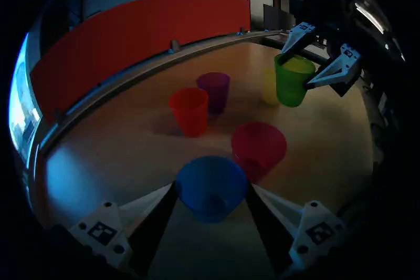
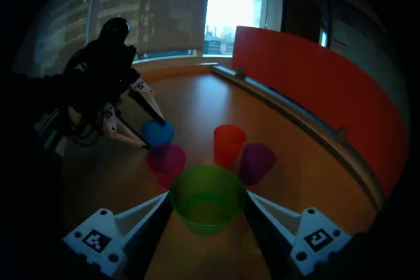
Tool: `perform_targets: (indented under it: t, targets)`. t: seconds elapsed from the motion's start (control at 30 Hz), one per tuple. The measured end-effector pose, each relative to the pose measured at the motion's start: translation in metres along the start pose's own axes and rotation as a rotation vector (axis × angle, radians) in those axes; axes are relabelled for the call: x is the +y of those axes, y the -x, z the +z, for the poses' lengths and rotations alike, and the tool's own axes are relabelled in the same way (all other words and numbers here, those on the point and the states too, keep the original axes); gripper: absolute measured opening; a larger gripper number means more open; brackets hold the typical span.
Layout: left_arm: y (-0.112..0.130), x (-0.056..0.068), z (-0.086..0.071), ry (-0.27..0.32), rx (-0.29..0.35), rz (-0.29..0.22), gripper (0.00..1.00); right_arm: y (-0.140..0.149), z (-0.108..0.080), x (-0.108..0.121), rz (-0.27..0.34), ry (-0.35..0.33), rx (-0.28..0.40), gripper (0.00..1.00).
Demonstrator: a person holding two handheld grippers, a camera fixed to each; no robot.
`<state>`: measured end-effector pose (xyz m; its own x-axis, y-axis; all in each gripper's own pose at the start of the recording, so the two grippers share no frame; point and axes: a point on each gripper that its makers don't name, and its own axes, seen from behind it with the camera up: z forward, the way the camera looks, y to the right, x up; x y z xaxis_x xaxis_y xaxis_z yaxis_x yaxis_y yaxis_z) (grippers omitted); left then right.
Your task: Pour water
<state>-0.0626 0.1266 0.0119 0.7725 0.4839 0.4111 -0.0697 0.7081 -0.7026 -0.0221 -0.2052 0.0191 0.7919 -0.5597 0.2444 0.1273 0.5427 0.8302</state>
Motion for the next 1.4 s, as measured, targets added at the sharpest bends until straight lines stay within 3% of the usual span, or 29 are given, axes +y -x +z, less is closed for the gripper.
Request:
perform_targets:
  t: [0.37,0.8,1.1,1.4]
  targets:
    - [0.007,-0.001,-0.003,0.020,-0.001,-0.020,0.89,0.001,0.002,-0.001,0.002,0.002,-0.003,0.92]
    - [0.025,0.003,0.000,0.049,-0.059,-0.059,0.89,0.003,0.008,-0.006,0.008,-0.005,-0.006,0.92]
    - [0.048,0.005,-0.010,0.029,-0.105,-0.030,0.90,0.013,0.020,-0.010,0.022,-0.021,-0.022,0.92]
    - [0.059,0.011,-0.022,0.022,-0.107,-0.026,0.90,0.025,0.034,-0.016,0.018,-0.034,-0.050,0.92]
